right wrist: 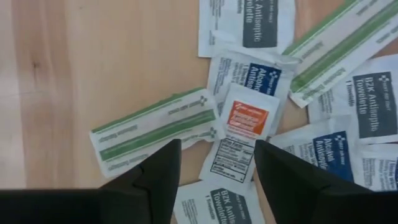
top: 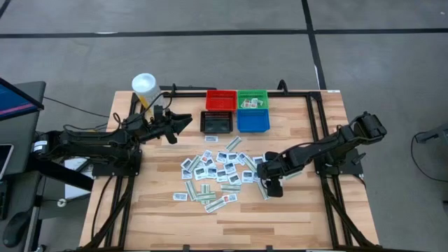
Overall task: Pick & Place First Aid Supplies
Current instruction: Put the ointment pack into the green basket
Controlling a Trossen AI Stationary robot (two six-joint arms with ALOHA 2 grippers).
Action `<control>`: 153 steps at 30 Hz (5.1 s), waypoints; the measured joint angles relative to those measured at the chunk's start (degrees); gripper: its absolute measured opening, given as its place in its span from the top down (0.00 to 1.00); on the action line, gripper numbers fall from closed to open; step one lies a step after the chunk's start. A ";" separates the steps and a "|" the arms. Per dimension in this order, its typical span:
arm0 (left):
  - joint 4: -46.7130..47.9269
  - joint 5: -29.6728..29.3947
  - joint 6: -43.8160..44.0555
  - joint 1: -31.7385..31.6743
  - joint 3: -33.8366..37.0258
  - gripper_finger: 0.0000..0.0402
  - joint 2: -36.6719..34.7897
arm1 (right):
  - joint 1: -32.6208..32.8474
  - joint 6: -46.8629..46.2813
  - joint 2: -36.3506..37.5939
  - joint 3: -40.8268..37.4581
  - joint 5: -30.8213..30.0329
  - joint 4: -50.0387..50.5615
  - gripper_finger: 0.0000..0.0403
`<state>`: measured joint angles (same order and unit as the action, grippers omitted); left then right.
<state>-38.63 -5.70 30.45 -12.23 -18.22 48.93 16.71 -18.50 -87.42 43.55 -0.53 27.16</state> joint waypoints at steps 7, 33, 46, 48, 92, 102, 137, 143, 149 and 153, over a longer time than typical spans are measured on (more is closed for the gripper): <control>0.00 -0.02 -0.01 -0.01 0.00 0.65 0.00 | 0.15 -1.34 0.00 0.00 -2.52 0.03 0.54; 0.01 4.89 0.01 0.00 0.00 0.65 -0.02 | 0.59 -2.58 -7.32 0.15 -2.59 0.13 0.65; 0.00 4.88 0.01 0.00 0.00 0.65 -0.02 | 0.48 -2.58 -6.04 0.07 -2.56 1.46 0.82; 0.00 4.89 0.02 0.00 0.00 0.65 -0.02 | 0.48 -2.58 -5.46 0.04 -2.57 1.54 0.82; 0.02 8.00 8.44 5.10 0.00 0.65 -0.02 | -31.44 41.13 18.09 0.01 -11.59 -26.93 0.83; 0.02 3.22 8.46 10.76 -0.03 0.65 0.00 | -47.95 46.09 10.92 0.11 -5.27 -34.75 0.83; 0.16 2.32 -13.28 13.99 -0.04 0.65 13.50 | -55.64 45.47 -3.76 3.26 0.71 -32.31 0.83; 1.88 2.32 -18.14 12.60 -0.04 0.65 13.26 | -55.89 43.43 -3.76 3.26 0.69 -31.65 0.83; 12.04 2.30 -16.30 12.05 0.00 0.65 10.71 | -55.11 43.30 -3.76 3.26 0.63 -31.42 0.83; 17.82 2.30 -15.40 12.29 0.01 0.65 6.13 | -54.53 43.21 -3.76 3.26 0.61 -31.21 0.81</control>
<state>-20.82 -3.40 15.05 0.05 -18.21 55.05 -37.82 24.70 -91.18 46.81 0.08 -4.05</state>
